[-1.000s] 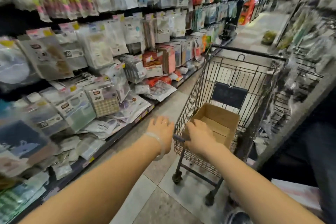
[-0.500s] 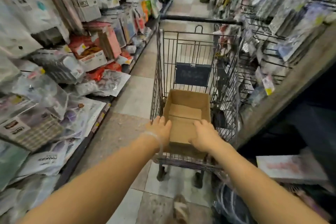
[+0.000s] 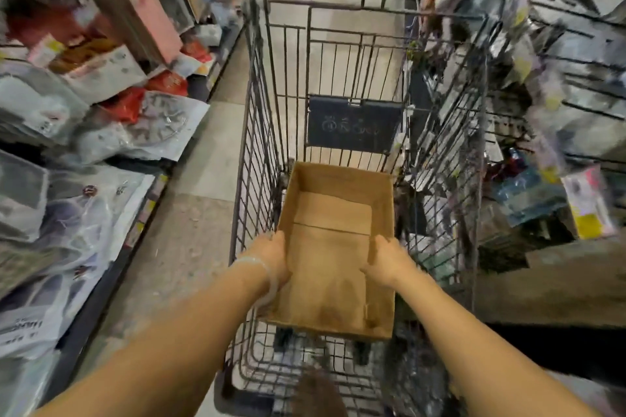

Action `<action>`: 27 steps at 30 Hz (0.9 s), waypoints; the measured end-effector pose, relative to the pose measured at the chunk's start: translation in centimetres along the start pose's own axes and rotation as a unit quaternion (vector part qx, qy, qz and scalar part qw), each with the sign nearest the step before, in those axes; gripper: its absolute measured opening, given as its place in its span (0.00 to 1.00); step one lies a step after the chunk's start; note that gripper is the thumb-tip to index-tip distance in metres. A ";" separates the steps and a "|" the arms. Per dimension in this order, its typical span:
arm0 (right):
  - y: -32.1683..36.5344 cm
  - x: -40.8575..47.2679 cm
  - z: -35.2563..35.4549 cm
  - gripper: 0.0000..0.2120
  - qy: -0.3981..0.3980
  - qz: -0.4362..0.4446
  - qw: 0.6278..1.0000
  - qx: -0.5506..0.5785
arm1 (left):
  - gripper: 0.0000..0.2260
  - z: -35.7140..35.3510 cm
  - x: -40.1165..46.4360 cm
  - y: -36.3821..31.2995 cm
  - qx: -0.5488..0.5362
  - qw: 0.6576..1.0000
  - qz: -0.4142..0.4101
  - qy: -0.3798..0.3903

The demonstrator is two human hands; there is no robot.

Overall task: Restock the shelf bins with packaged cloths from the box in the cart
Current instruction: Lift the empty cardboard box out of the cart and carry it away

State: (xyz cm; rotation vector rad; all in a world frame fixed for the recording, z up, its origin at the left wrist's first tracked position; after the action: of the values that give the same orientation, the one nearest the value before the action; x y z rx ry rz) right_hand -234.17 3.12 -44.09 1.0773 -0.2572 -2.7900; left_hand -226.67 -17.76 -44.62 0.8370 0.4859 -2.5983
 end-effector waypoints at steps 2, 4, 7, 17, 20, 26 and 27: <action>-1.3 3.1 -0.5 0.36 -0.010 -0.021 0.999 0.032 | 0.28 -1.4 3.8 0.3 -0.046 0.998 0.029 0.012; -2.7 5.5 -1.0 0.39 -0.039 -0.045 0.996 0.067 | 0.31 -4.2 8.1 1.5 -0.094 0.994 0.053 0.007; -4.7 7.7 -2.2 0.44 -0.037 -0.117 0.981 0.149 | 0.31 -4.7 9.4 1.8 -0.181 0.977 0.109 -0.014; -7.2 10.8 -7.1 0.46 -0.069 -0.117 0.936 0.325 | 0.34 -6.9 9.8 1.5 -0.343 0.920 0.170 -0.090; -7.2 10.5 -7.1 0.52 -0.093 -0.085 0.938 0.322 | 0.30 -7.4 9.9 1.7 -0.362 0.904 0.202 -0.104; -7.6 10.6 -6.9 0.33 -0.115 -0.093 0.938 0.313 | 0.29 -6.6 10.1 1.6 -0.309 0.923 0.221 -0.065; -7.6 10.6 -6.5 0.32 -0.111 -0.104 0.938 0.311 | 0.27 -6.1 9.9 1.3 -0.302 0.926 0.216 -0.068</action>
State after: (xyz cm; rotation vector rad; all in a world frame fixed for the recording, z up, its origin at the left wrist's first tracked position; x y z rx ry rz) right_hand -238.05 7.79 -57.27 0.9186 -1.1821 -3.1040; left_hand -230.60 -18.65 -55.61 0.4759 0.8861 -1.9151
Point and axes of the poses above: each hand's wrist, its own x-axis towards the middle knuckle, its own z-axis out of the back of the hand, y = z × x, the point moved 3 cm from there along x, towards the middle knuckle, and after that the axes turned 4 degrees about -y, right-handed, at the moved point
